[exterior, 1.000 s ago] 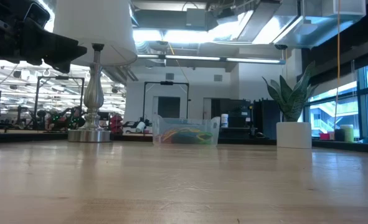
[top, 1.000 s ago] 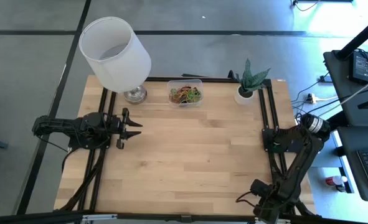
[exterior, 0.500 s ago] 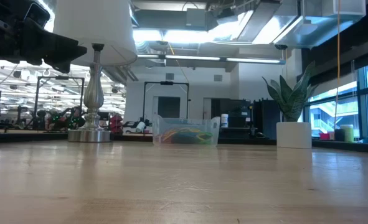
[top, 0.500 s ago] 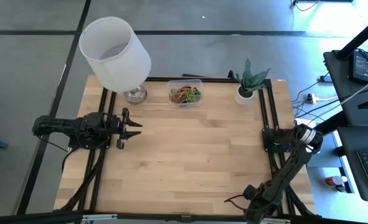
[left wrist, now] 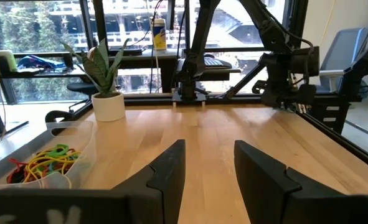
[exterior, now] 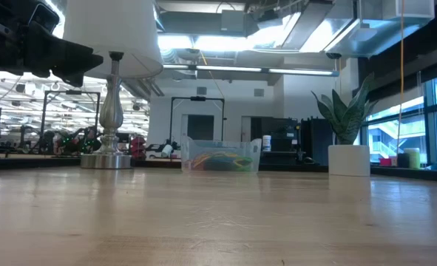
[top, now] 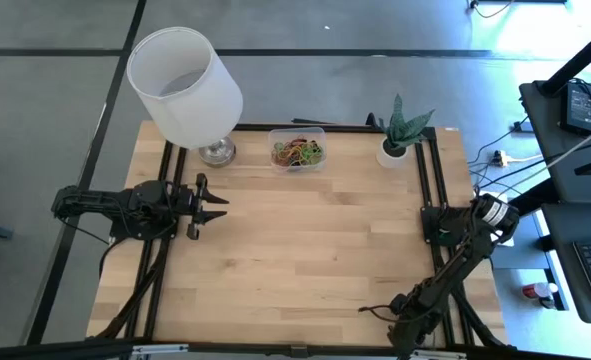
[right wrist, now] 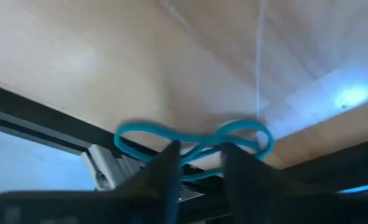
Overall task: Pick and place rubber bands into bin
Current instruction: Put the blue rubber band into the transparent bin
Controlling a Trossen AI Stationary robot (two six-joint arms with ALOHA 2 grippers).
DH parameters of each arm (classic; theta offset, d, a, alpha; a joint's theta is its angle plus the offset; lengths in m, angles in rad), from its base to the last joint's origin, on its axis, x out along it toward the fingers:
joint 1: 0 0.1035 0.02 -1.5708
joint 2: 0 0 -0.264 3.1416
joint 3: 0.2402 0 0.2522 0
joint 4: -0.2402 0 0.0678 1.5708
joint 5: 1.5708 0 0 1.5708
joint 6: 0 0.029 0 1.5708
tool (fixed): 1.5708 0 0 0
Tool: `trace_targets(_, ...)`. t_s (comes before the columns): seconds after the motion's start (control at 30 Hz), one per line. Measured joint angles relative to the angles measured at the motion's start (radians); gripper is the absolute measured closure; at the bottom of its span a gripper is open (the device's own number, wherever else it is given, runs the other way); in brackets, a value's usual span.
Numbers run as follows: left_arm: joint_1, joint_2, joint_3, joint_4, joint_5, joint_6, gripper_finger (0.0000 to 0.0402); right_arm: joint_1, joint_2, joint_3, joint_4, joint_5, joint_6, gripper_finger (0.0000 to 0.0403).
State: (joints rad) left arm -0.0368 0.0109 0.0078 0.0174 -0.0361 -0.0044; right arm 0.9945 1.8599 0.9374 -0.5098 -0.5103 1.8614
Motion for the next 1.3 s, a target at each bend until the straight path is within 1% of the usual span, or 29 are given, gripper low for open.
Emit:
trace_targets(0.1, 0.000, 0.000, 0.000, 0.000, 0.000, 0.000, 0.0270, -0.026, 0.003, 0.010, -0.016, 0.015, -0.044, 0.0366)
trace_targets(0.13, 0.000, 0.000, 0.000, 0.000, 0.000, 0.000, 0.0270, -0.034, 0.005, 0.017, -0.025, 0.016, -0.066, 0.0383)
trace_targets(0.17, 0.000, 0.000, 0.000, 0.000, 0.000, 0.000, 0.0270, -0.042, 0.007, 0.025, -0.035, 0.020, -0.085, 0.0391)
trace_targets(0.27, 0.000, 0.000, 0.000, 0.000, 0.000, 0.000, 0.0270, -0.052, 0.009, 0.066, -0.104, 0.047, -0.114, 0.0387)
trace_targets(0.33, 0.000, 0.000, 0.000, 0.000, 0.000, 0.000, 0.0270, -0.053, 0.009, 0.101, -0.171, 0.102, -0.118, 0.0389)
trace_targets(0.4, 0.000, 0.000, 0.000, 0.000, 0.000, 0.000, 0.0270, -0.054, 0.000, 0.137, -0.235, 0.196, -0.115, 0.0397)
trace_targets(0.47, 0.000, 0.000, 0.000, 0.001, 0.000, 0.000, 0.0270, -0.059, -0.017, 0.169, -0.283, 0.335, -0.110, 0.0399)
trace_targets(0.57, 0.000, 0.000, 0.000, 0.001, 0.000, 0.000, 0.0270, -0.072, -0.056, 0.234, -0.343, 0.515, -0.084, 0.0396)
trace_targets(0.67, 0.000, 0.000, 0.000, 0.001, 0.000, 0.000, 0.0270, -0.098, -0.079, 0.293, -0.441, 0.643, -0.063, 0.0399)
trace_targets(0.9, 0.000, 0.000, 0.000, 0.001, 0.000, 0.000, 0.0270, -0.196, -0.112, 0.420, -0.619, 0.878, -0.071, 0.0399)
trace_targets(1.13, 0.000, 0.000, 0.000, 0.001, 0.000, 0.000, 0.0270, -0.350, -0.114, 0.514, -0.647, 1.032, -0.231, 0.0399)
trace_targets(1.3, 0.000, 0.000, 0.000, 0.001, 0.000, 0.000, 0.0270, -0.470, -0.114, 0.572, -0.616, 1.143, -0.418, 0.0399)
